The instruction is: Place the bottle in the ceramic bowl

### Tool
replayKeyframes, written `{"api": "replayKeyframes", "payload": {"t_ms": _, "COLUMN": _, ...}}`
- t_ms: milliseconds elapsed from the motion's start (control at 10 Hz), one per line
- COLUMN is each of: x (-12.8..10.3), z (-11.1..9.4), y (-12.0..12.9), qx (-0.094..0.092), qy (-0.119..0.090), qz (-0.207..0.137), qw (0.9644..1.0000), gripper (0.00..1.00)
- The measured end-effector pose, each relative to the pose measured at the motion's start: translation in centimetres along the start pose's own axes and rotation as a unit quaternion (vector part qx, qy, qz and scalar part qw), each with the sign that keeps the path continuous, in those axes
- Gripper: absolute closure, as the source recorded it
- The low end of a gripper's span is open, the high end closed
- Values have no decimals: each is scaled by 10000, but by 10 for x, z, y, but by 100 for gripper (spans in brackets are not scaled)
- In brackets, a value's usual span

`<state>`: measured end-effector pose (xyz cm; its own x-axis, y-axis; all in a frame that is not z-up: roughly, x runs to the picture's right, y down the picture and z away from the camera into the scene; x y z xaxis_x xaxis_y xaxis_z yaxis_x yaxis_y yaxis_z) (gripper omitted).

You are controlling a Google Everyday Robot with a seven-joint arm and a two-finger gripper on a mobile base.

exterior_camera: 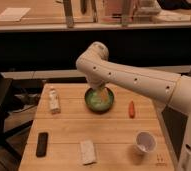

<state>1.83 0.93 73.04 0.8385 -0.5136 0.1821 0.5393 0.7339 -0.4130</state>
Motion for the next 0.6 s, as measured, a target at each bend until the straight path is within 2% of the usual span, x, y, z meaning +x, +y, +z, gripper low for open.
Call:
{"api": "replayKeyframes", "payload": {"t_ms": 400, "x": -7, "z": 6, "y": -14, "qx": 4, "qy": -25, "qz": -237, "qw": 9997, "gripper": 20}}
{"api": "replayKeyframes", "payload": {"t_ms": 600, "x": -24, "z": 9, "y": -32, "qx": 55, "qy": -89, "qz": -422, "qw": 9991, "gripper": 20}}
